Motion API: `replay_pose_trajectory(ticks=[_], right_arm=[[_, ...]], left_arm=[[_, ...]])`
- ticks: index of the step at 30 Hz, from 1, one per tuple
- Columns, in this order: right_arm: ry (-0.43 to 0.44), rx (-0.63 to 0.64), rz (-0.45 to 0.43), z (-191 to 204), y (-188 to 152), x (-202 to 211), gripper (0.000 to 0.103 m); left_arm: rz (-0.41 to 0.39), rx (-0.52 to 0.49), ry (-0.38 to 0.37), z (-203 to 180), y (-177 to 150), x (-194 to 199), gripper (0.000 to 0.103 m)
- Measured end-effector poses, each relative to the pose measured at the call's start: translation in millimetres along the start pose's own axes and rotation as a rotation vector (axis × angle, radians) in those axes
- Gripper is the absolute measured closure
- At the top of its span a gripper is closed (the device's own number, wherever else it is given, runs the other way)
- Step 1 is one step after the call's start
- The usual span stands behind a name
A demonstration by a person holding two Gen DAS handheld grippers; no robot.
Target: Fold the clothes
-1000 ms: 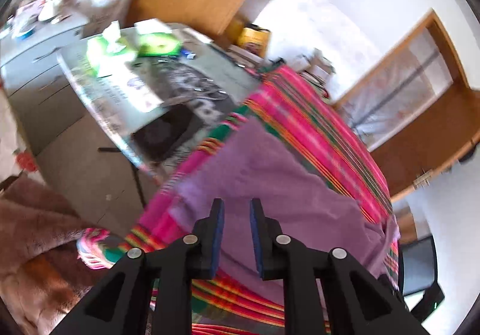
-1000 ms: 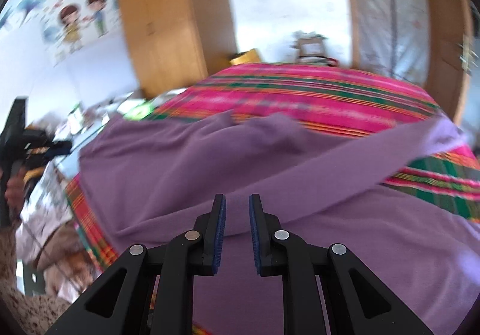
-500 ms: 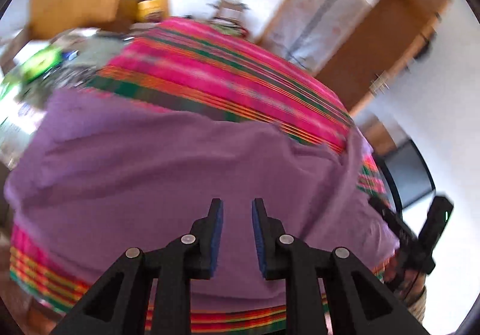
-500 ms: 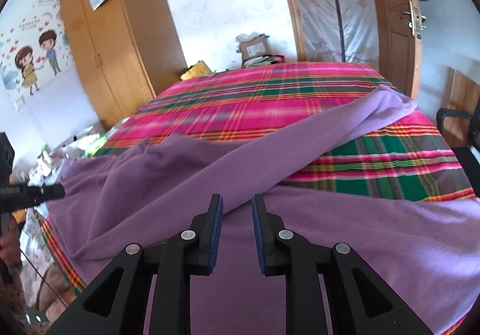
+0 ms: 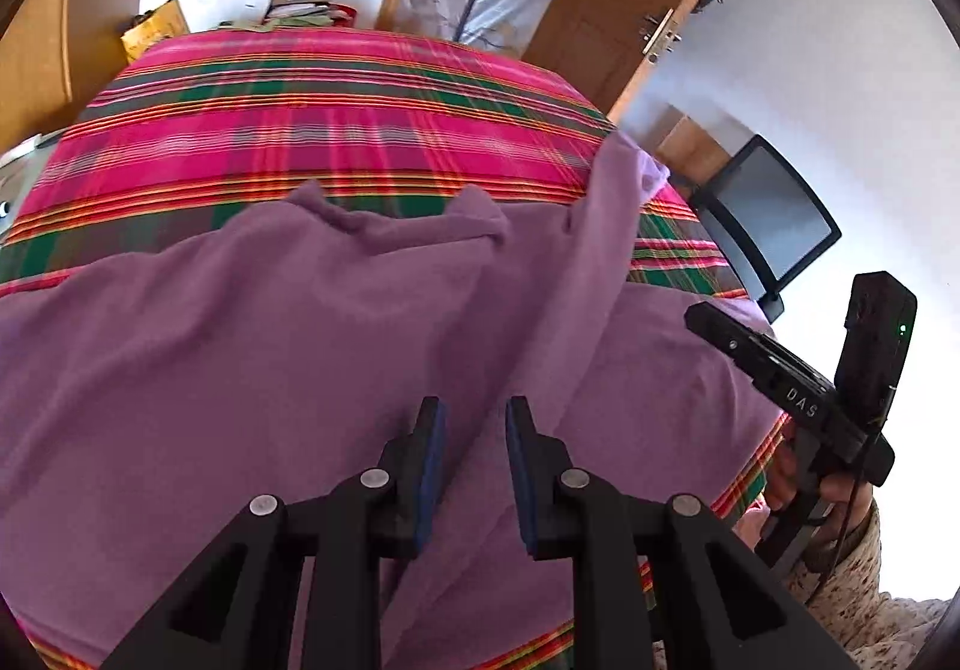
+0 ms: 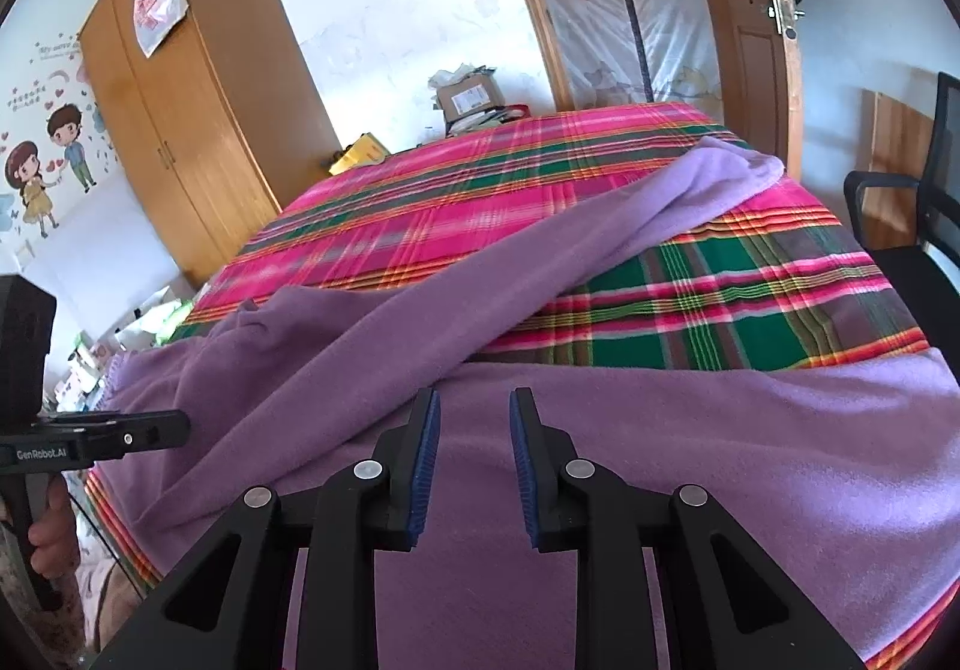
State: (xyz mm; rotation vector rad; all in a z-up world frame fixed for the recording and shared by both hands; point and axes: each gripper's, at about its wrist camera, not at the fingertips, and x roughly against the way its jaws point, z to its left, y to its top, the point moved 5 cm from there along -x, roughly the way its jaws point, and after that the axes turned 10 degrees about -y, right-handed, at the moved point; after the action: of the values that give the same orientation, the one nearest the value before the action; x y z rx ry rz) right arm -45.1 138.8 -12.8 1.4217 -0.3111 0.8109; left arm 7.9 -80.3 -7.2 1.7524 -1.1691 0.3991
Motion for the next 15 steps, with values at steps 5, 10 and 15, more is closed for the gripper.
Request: replay_pose_trajectory(ticks=[5,10,15], right_arm=[[0.007,-0.003,0.016,-3,-4,-4,0.078],[0.013,-0.008,0.020,-4,1,-11,0.078],[0.022,0.006,0.000,-5,20,-19,0.078]], left_arm=[[0.036,-0.018,-0.018,-7,3,-17,0.076],[0.063,-0.012,-0.010,-5,3,-29,0.076],[0.035,0.040,0.010,6,9,-29,0.076]])
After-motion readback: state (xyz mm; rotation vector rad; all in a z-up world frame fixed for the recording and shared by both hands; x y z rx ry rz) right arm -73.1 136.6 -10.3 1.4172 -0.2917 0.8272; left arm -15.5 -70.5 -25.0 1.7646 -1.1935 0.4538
